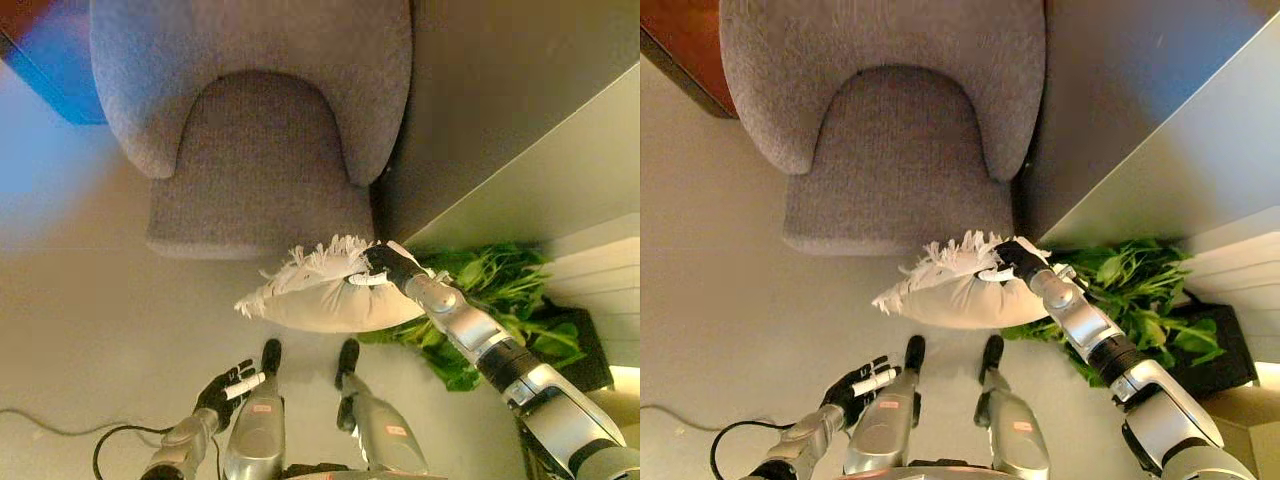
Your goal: Pick up the pillow and put it on the sofa.
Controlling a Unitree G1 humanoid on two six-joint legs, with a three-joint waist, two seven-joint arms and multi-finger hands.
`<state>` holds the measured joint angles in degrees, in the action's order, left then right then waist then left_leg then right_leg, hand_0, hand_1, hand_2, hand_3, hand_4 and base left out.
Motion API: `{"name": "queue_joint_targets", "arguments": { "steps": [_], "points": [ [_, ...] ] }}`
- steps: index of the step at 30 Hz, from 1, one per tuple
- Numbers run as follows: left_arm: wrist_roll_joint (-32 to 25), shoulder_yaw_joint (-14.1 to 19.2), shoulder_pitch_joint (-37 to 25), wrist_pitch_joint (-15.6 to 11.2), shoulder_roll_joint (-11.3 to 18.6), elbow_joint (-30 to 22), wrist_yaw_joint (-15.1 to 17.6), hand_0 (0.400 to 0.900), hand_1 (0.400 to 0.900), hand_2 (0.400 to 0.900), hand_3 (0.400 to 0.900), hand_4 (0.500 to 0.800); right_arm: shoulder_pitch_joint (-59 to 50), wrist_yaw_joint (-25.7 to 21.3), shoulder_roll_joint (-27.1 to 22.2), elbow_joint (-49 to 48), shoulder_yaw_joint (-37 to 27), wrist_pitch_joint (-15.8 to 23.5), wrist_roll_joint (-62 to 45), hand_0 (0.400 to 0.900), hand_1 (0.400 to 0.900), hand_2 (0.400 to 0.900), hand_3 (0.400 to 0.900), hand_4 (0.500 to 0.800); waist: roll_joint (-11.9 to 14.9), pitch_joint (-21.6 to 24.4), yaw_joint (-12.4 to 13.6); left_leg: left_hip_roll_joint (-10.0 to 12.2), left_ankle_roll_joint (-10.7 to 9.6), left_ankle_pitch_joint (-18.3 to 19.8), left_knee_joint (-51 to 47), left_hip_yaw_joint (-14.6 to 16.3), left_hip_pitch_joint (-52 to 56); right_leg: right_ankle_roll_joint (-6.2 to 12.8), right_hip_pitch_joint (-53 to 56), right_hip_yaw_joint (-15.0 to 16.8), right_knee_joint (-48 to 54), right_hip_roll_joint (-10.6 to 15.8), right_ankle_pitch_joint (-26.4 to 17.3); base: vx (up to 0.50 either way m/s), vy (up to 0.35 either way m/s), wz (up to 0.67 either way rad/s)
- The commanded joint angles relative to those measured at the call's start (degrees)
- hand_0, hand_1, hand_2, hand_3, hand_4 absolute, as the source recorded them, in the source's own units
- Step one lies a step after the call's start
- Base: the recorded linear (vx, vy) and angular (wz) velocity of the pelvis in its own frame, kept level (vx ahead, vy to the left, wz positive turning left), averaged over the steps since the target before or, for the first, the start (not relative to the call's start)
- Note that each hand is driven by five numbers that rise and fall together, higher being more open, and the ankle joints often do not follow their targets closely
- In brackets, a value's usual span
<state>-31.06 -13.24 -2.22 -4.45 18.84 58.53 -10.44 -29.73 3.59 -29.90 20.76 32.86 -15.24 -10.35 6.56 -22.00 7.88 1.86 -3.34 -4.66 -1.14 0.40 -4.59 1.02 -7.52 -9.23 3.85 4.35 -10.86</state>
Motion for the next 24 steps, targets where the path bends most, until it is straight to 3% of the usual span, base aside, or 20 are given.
{"name": "queue_joint_targets", "arguments": {
  "steps": [1,6,11,18,24],
  "points": [
    [2.9,-2.4,3.0,0.7,-3.4,4.3,-1.4,0.900,0.900,0.900,0.900,0.800,-3.5,4.1,0.2,-13.0,-6.3,4.3,0.0,0.400,0.400,0.400,0.400,0.500,-2.0,11.9,-0.4,-2.1,1.9,3.2,-2.1,0.2,1.9,3.04,5.1,-1.6,-8.0,-1.3,12.3,0.17,-0.004,-0.07],
    [5.0,0.5,3.7,2.8,-3.2,7.9,-1.2,0.900,0.900,0.900,0.900,0.800,-6.6,8.0,-4.5,-17.2,-9.6,1.8,-1.4,0.400,0.400,0.400,0.400,0.500,-1.2,15.6,-0.3,-1.9,1.8,4.0,-2.3,0.3,4.9,2.76,8.6,-1.8,-7.3,-1.3,13.1,0.12,-0.016,-0.01],
    [7.1,2.6,3.9,4.3,-3.0,10.5,-1.6,0.900,0.900,0.900,0.900,0.800,-12.7,8.8,-8.5,-16.2,-11.8,1.5,-3.7,0.400,0.400,0.400,0.400,0.500,-0.4,17.6,0.3,-1.8,1.7,4.4,-2.5,-0.3,6.6,2.52,10.9,-2.7,-6.8,-1.3,13.7,0.07,-0.006,0.08],
    [7.8,3.8,3.8,4.5,-2.5,11.9,-1.9,0.900,0.900,0.900,0.900,0.800,-23.1,5.4,-12.4,-9.5,-12.7,0.1,-7.2,0.400,0.400,0.400,0.400,0.500,0.8,19.2,1.9,-1.8,1.4,4.6,-2.6,-1.6,8.0,2.28,13.2,-4.5,-6.7,-1.0,14.5,0.07,-0.002,0.18],
    [7.2,3.0,3.2,5.8,-1.8,12.9,-1.7,0.900,0.900,0.900,0.900,0.800,-35.3,1.5,-14.4,3.5,-8.5,-1.0,-9.4,0.400,0.400,0.400,0.400,0.500,1.6,19.6,4.4,-2.2,1.0,4.3,-2.5,-3.7,8.4,1.92,14.8,-6.4,-6.7,-0.7,14.9,0.11,0.023,0.28]
  ]
}}
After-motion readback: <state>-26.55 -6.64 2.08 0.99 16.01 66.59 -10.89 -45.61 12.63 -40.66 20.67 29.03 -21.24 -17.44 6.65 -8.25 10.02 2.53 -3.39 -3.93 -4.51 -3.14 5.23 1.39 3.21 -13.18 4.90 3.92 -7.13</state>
